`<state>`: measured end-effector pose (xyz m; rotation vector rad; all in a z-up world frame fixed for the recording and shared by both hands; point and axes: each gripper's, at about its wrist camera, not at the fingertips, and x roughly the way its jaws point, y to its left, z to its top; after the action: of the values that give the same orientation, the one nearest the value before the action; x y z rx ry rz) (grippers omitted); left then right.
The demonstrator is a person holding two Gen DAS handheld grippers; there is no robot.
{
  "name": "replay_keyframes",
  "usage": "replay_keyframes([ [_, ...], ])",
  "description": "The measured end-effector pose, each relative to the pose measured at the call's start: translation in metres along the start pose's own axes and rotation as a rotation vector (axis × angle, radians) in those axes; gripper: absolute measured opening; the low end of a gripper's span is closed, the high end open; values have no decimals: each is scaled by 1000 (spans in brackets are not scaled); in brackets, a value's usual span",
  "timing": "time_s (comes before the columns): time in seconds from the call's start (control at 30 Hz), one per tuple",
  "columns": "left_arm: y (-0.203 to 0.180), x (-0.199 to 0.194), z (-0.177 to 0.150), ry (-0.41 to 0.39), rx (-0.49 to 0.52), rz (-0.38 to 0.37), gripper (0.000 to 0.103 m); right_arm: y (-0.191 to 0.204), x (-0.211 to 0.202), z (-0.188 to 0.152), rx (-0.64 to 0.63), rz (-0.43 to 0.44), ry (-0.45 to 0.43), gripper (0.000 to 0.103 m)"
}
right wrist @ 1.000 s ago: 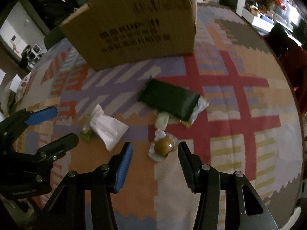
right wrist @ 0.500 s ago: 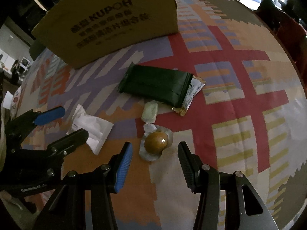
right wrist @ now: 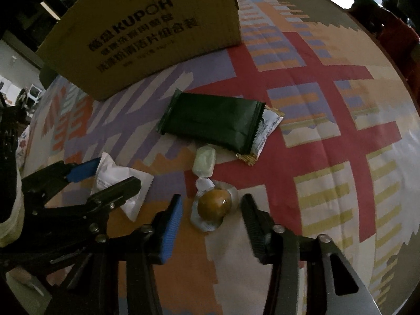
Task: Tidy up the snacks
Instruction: 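Grasp the white packet with the left tool while the right grasps the brown ball candy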
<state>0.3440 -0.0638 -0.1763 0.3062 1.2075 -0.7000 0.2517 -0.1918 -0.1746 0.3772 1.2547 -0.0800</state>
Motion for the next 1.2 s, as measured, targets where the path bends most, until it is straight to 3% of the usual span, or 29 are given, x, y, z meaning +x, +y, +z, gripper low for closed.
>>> replay_keyframes([
  [0.07,0,-1,0,-2,-4,-4,35,-1,0,1,0,6,-4,33],
  [0.37,-6,-7,-1,-23,-17,-8,28,-7,-7,-3,0,19,-5,33],
  [0.7,-16,-35,-9,-75,-52,-24,27,1,-43,-10,-41,37,-67,33],
  [1.2,-12,-94,-7,-208,-138,22,27,26,-89,4,-134,78,-193,32],
])
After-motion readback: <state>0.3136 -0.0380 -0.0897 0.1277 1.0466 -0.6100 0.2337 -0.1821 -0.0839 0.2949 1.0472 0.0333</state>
